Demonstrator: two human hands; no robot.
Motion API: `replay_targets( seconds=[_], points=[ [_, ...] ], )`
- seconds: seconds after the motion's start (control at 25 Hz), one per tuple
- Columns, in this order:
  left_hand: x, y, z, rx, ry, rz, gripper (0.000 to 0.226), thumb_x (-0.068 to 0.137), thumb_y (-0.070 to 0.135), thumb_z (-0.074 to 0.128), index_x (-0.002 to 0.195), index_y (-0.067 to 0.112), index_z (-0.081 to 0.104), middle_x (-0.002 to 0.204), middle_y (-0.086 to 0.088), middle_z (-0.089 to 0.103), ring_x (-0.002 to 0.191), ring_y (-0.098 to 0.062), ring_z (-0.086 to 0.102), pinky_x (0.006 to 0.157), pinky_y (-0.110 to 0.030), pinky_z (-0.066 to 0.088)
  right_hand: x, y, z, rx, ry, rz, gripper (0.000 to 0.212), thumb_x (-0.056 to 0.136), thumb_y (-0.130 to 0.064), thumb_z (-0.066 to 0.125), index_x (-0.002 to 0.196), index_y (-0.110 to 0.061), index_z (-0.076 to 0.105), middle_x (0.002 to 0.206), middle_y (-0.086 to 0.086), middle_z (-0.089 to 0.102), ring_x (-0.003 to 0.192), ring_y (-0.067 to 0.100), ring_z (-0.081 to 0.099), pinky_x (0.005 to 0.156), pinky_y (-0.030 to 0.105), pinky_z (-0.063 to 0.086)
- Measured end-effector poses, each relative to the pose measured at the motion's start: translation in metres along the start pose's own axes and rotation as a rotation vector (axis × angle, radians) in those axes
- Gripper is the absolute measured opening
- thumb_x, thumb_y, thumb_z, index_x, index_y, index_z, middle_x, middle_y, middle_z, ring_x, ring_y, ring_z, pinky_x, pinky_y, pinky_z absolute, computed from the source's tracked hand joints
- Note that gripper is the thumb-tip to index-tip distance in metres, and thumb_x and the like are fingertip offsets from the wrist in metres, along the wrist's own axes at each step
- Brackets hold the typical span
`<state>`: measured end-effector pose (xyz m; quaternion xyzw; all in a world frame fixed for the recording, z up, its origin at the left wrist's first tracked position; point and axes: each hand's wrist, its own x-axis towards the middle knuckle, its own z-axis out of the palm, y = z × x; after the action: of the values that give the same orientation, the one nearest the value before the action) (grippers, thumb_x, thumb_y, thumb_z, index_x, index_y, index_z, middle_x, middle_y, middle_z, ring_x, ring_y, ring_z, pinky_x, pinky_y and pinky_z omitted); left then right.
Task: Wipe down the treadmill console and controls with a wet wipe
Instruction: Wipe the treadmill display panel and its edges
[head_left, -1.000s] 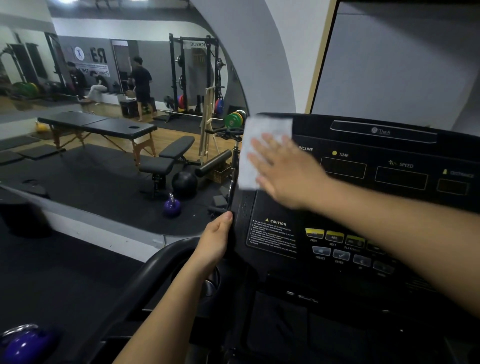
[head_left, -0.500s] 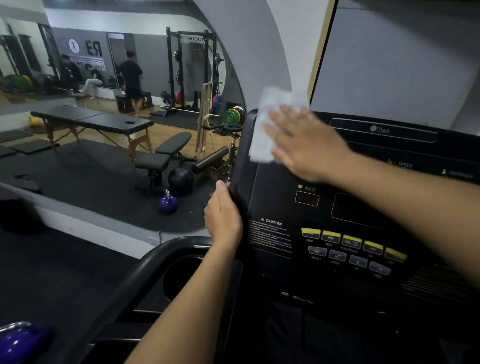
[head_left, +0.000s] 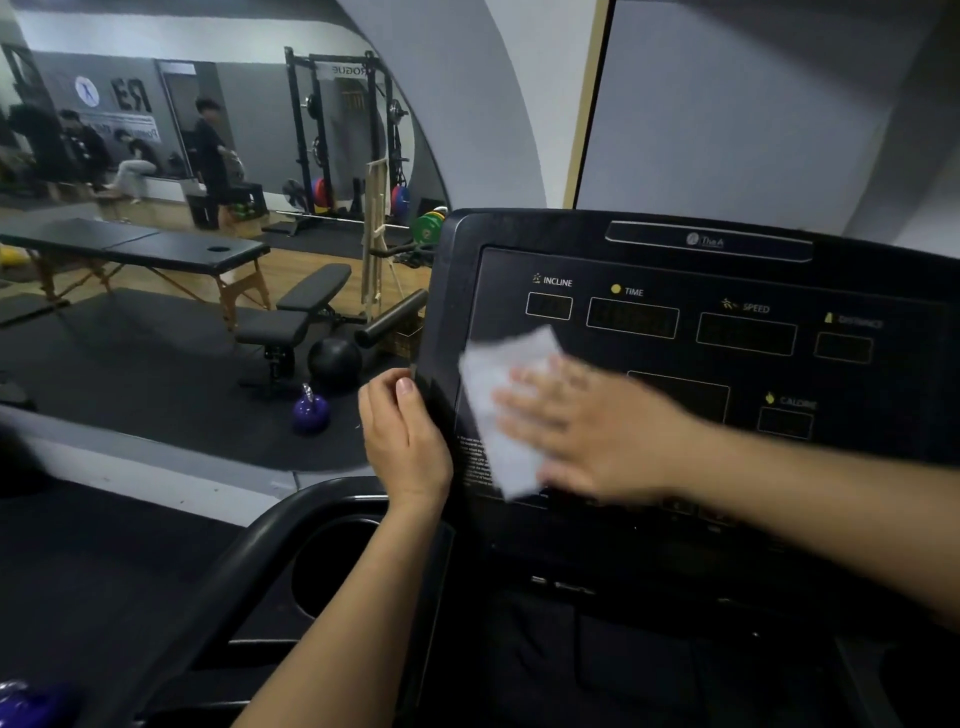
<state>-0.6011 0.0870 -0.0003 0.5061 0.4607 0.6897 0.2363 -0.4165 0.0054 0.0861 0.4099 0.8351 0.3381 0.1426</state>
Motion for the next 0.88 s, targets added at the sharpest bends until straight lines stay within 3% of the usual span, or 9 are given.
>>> replay_targets(
  seconds=[0.08, 0.2, 0.36, 0.44, 0.6, 0.76, 0.8, 0.88],
  points=[
    [-0.001, 0.001, 0.0, 0.003, 0.004, 0.014, 0.038, 0.094, 0.037, 0.031, 0.102, 0.012, 0.057, 0.103, -0.001, 0.054, 0.09, 0.011, 0.043, 0.082, -0.005, 0.03, 0.012, 0.054, -0.014, -0.014, 0.043, 0.269, 0.067, 0.095, -0.054, 0.005, 0.154, -0.021, 0.007, 0.161, 0.007, 0.003, 0.148, 0.029, 0.001, 0.118, 0.047, -0.002],
    [-0.004, 0.0, 0.0, 0.009, 0.031, 0.024, 0.041, 0.093, 0.038, 0.031, 0.104, 0.009, 0.057, 0.106, 0.001, 0.049, 0.094, 0.013, 0.043, 0.084, -0.005, 0.03, 0.027, 0.078, -0.025, 0.013, 0.068, 0.491, 0.069, 0.096, -0.056, 0.008, 0.155, -0.02, 0.007, 0.162, 0.006, -0.002, 0.148, 0.027, -0.006, 0.119, 0.048, -0.002],
    [-0.005, 0.003, 0.0, 0.071, 0.054, 0.072, 0.039, 0.093, 0.034, 0.034, 0.107, 0.005, 0.055, 0.114, -0.005, 0.044, 0.105, -0.021, 0.047, 0.096, -0.037, 0.04, 0.056, 0.072, -0.03, 0.027, 0.076, 0.444, 0.071, 0.094, -0.057, 0.006, 0.154, -0.019, 0.006, 0.163, 0.005, -0.002, 0.148, 0.026, -0.006, 0.119, 0.049, -0.003],
    [-0.007, 0.004, 0.0, 0.093, 0.055, 0.084, 0.038, 0.092, 0.033, 0.035, 0.109, 0.004, 0.054, 0.117, -0.008, 0.043, 0.108, -0.027, 0.047, 0.098, -0.048, 0.04, 0.071, 0.078, -0.034, 0.051, 0.09, 0.475, 0.07, 0.094, -0.057, 0.006, 0.154, -0.021, 0.004, 0.163, 0.005, -0.002, 0.148, 0.027, -0.005, 0.119, 0.05, -0.001],
    [-0.008, 0.001, 0.0, 0.095, 0.07, 0.099, 0.04, 0.092, 0.033, 0.035, 0.11, 0.003, 0.054, 0.119, -0.01, 0.045, 0.108, -0.028, 0.048, 0.098, -0.053, 0.039, 0.071, 0.028, -0.016, 0.027, 0.068, 0.258, 0.068, 0.096, -0.057, 0.012, 0.154, -0.02, 0.007, 0.162, 0.007, 0.001, 0.148, 0.031, -0.001, 0.118, 0.054, 0.001],
    [-0.008, -0.001, 0.001, 0.132, 0.07, 0.124, 0.038, 0.091, 0.033, 0.035, 0.109, 0.006, 0.055, 0.118, -0.008, 0.047, 0.106, -0.025, 0.049, 0.096, -0.039, 0.034, 0.035, -0.035, 0.006, 0.025, 0.018, -0.115, 0.061, 0.097, -0.053, 0.028, 0.136, -0.012, 0.049, 0.156, 0.015, 0.028, 0.147, 0.035, 0.013, 0.117, 0.056, 0.008],
    [-0.008, -0.002, 0.001, 0.141, 0.069, 0.135, 0.037, 0.092, 0.033, 0.035, 0.11, 0.008, 0.055, 0.118, -0.006, 0.047, 0.105, -0.023, 0.049, 0.095, -0.035, 0.032, 0.032, -0.034, 0.007, -0.006, -0.015, -0.158, 0.06, 0.097, -0.053, 0.029, 0.135, -0.012, 0.05, 0.156, 0.016, 0.028, 0.147, 0.035, 0.013, 0.117, 0.055, 0.009],
    [-0.008, -0.004, 0.002, 0.144, 0.067, 0.146, 0.035, 0.092, 0.033, 0.035, 0.11, 0.009, 0.054, 0.118, -0.002, 0.045, 0.106, -0.021, 0.048, 0.095, -0.029, 0.027, 0.038, -0.009, -0.001, -0.092, -0.008, -0.13, 0.064, 0.097, -0.054, 0.021, 0.148, -0.016, 0.034, 0.159, 0.014, 0.018, 0.147, 0.035, 0.009, 0.118, 0.053, 0.007]
  ],
)
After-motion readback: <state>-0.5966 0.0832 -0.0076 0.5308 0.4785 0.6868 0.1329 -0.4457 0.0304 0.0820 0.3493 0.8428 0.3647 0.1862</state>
